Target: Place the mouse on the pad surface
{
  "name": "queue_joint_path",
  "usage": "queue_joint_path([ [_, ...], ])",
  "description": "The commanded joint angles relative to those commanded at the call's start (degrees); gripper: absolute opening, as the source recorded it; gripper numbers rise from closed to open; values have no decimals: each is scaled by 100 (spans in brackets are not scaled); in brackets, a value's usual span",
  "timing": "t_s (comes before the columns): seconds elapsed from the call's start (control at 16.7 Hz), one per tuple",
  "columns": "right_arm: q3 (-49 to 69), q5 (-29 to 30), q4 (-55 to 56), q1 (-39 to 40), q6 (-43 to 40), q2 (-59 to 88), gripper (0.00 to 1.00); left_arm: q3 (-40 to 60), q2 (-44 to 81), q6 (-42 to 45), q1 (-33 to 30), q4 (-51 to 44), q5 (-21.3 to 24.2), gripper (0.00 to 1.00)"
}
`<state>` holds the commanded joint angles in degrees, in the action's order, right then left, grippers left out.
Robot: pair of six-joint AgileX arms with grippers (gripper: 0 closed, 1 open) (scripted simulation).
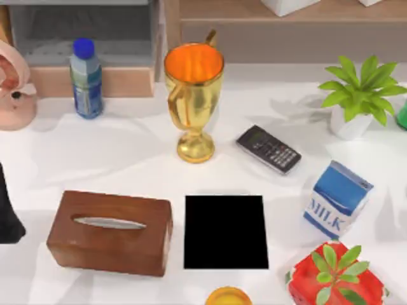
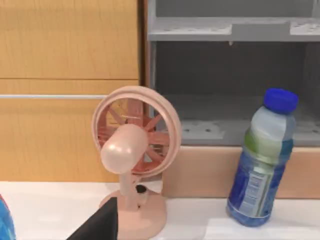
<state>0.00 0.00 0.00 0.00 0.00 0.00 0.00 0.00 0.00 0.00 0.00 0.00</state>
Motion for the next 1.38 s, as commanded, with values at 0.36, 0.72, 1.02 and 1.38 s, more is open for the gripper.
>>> queue_joint_path([
  [0.36, 583, -16, -451, -16, -169, 603, 100, 0, 0, 0, 0, 0, 0, 100],
  [0.72, 2600, -7, -2115, -137, -762, 3305, 100, 0, 0, 0, 0, 0, 0, 100],
  [1.02, 4524, -16, -3845, -233, -1373, 6341, 100, 0, 0, 0, 0, 0, 0, 100],
  [1.38, 6487, -27, -5519, -328, -1976, 9044, 100, 0, 0, 0, 0, 0, 0, 100],
])
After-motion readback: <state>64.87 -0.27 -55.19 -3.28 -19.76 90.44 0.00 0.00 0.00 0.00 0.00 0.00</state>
